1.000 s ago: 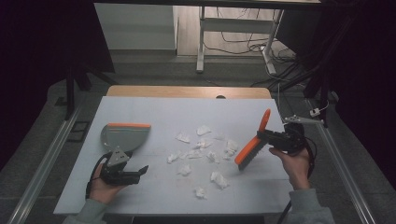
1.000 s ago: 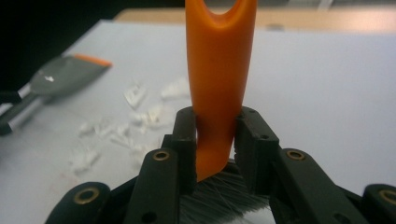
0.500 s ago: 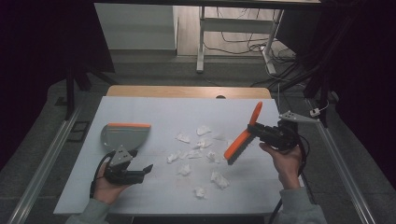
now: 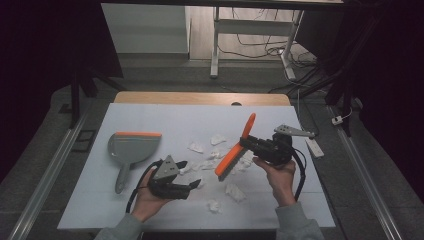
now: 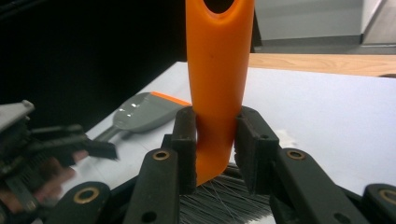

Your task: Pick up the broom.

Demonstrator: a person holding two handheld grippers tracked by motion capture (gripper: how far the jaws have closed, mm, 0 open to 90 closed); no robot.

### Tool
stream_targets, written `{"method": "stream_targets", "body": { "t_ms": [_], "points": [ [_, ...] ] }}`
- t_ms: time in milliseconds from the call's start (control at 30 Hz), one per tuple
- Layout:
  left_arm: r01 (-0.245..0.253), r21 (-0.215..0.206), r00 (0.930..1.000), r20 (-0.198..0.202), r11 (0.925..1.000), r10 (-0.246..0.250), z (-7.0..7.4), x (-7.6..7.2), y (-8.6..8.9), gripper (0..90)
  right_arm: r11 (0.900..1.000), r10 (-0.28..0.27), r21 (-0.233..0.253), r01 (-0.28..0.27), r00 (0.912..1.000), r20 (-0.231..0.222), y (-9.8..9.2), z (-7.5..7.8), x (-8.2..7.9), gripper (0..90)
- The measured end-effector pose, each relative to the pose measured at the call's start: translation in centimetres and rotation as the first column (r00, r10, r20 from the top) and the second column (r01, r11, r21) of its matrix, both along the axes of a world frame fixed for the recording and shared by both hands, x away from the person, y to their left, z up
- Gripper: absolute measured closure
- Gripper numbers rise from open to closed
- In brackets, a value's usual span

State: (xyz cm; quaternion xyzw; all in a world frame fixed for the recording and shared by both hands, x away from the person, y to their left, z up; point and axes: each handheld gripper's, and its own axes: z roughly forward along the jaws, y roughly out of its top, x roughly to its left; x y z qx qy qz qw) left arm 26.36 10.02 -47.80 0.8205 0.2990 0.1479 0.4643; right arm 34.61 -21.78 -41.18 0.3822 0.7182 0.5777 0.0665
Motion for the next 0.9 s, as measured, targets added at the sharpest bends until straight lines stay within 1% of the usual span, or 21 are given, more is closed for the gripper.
{"method": "stream_targets", "body": {
  "t_ms": [67, 100, 167, 200, 233, 267, 300, 400, 467, 533, 633, 667, 733, 767, 900],
  "points": [
    [0.014, 0.002, 0.9999, -0.001, 0.9999, -0.014, -0.1, 0.2, -0.9, 26.1, 1.0, 0.011, 0.011, -0.011, 0.9999, -0.005, 0.6, -0.2, -0.1, 70.7],
    [0.014, 0.002, 0.9999, -0.001, 0.9999, -0.014, -0.1, 0.2, -0.9, 26.8, 1.0, 0.011, 0.011, -0.011, 0.9999, -0.005, 0.6, -0.2, -0.1, 70.7],
    [0.032, -0.001, 0.9995, -0.002, 0.9995, -0.032, -0.3, 0.3, -1.7, 29.7, 0.999, 0.02, 0.03, -0.02, 0.9997, -0.014, 1.5, -0.6, -0.4, 70.7],
    [0.047, 0.006, 0.9989, 0.001, 0.9989, -0.047, -0.4, 0.4, -2.4, 30.6, 0.999, 0.026, 0.038, -0.026, 0.9995, -0.016, 1.7, -0.7, -0.5, 70.7],
    [0.047, 0.006, 0.9989, 0.001, 0.9989, -0.047, -0.4, 0.4, -2.4, 31.1, 0.999, 0.028, 0.04, -0.028, 0.9995, -0.016, 2.0, -0.8, -0.6, 70.7],
    [0.054, 0.013, 0.9986, 0.002, 0.9985, -0.054, -0.6, 0.6, -3.1, 31.8, 0.999, 0.029, 0.045, -0.028, 0.9994, -0.019, 2.2, -0.9, -0.7, 70.7],
    [0.054, 0.013, 0.9986, 0.002, 0.9985, -0.054, -0.6, 0.6, -3.1, 33.3, 0.999, 0.029, 0.045, -0.028, 0.9994, -0.019, 2.2, -0.9, -0.7, 70.7],
    [0.041, 0.032, 0.9991, 0.011, 0.9986, -0.041, -1.0, 0.8, -3.8, 39.6, 0.997, 0.024, 0.077, -0.021, 0.9993, -0.03, 2.6, -1.5, -1.0, 70.7],
    [0.04, 0.034, 0.9991, 0.009, 0.9986, -0.04, -1.0, 0.9, -3.9, 49.0, 0.996, 0.024, 0.084, -0.02, 0.999, -0.039, 2.7, -1.7, -1.0, 70.7],
    [0.029, 0.041, 0.9996, 0.005, 0.9987, -0.029, -1.2, 1.1, -4.0, 53.4, 0.996, 0.026, 0.088, -0.022, 0.9987, -0.043, 2.9, -2.0, -1.1, 70.7],
    [0.015, 0.044, 0.9998, 0.015, 0.9989, -0.016, -1.3, 1.2, -3.9, 59.1, 0.994, 0.03, 0.104, -0.024, 0.998, -0.055, 3.1, -2.3, -1.2, 70.7],
    [0.013, 0.042, 0.9998, 0.013, 0.999, -0.013, -1.3, 1.2, -3.9, 61.7, 0.994, 0.029, 0.11, -0.022, 0.998, -0.056, 3.2, -2.4, -1.2, 70.6],
    [0.013, 0.049, 0.9998, 0.014, 0.9987, -0.013, -1.3, 1.2, -3.9, 68.4, 0.993, 0.028, 0.118, -0.021, 0.9978, -0.06, 3.2, -2.6, -1.3, 70.6],
    [0.007, 0.055, 0.9998, 0.016, 0.9984, -0.008, -1.3, 1.2, -3.8, 73.5, 0.993, 0.026, 0.12, -0.018, 0.9979, -0.059, 3.2, -2.6, -1.4, 70.6],
    [-0.006, 0.058, 0.9998, 0.02, 0.9983, 0.005, -1.2, 1.3, -3.5, 75.9, 0.992, 0.023, 0.125, -0.015, 0.998, -0.059, 3.2, -2.6, -1.7, 70.6]
  ]
}}
